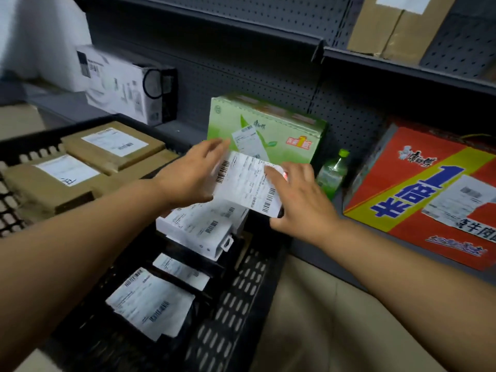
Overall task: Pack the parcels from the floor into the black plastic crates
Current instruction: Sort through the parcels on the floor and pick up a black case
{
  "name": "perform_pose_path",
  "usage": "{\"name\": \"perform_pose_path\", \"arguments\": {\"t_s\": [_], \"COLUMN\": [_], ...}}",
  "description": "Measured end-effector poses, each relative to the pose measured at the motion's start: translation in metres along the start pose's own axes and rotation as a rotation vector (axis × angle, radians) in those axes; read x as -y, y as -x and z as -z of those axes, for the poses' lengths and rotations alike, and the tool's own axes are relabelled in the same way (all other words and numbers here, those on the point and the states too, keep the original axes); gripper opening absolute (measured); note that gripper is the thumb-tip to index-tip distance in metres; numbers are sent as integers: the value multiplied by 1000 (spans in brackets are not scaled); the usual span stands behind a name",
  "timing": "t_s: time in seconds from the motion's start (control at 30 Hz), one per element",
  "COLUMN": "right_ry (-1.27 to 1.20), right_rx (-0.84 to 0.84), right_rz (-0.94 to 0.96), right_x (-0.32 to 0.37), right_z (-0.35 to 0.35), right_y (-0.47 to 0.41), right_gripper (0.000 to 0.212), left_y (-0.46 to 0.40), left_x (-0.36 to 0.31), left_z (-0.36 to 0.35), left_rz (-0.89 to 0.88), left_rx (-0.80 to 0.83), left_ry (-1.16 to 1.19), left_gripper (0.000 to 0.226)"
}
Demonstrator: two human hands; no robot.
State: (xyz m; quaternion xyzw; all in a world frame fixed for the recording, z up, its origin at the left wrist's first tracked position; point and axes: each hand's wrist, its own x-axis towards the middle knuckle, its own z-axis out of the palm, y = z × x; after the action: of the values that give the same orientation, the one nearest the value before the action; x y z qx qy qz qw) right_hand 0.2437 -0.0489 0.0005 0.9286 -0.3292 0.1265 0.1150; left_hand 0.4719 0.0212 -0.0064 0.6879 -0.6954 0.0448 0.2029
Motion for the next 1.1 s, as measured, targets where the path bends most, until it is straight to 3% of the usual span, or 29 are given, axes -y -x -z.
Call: {"name": "perform_pose_path", "arguments": {"t_s": [0.1,0.2,0.27,0.4,0.6,0.8,1.1], "right_ry": [-2,20,20,-12,-159,-130,-184], "right_rx": [80,168,223,289,388,578,565], "right_rz": [-51,-92,-95,-93,-125,-107,-115], "right_x": [17,24,26,32,37,30,57], "right_z": [-24,-49,-66,-96,-126,-146,-164], "right_y": [-28,-47,-58,-76,-94,-96,-110], "right_gripper": [95,95,94,90,83,72,61], "left_y": [19,36,45,49,47,46,48], "left_x": [41,69,79,80,72,69,73], "left_z": [-28,-63,-82,-96,-101,-110,-118], "left_rz": [260,291,263,174,213,282,281], "left_rx": [157,447,526,503,453,385,362], "left_ry": [-3,-102,-141,-278,-349,-367,-364], "left_gripper": [108,79,52,27,40,36,41]}}
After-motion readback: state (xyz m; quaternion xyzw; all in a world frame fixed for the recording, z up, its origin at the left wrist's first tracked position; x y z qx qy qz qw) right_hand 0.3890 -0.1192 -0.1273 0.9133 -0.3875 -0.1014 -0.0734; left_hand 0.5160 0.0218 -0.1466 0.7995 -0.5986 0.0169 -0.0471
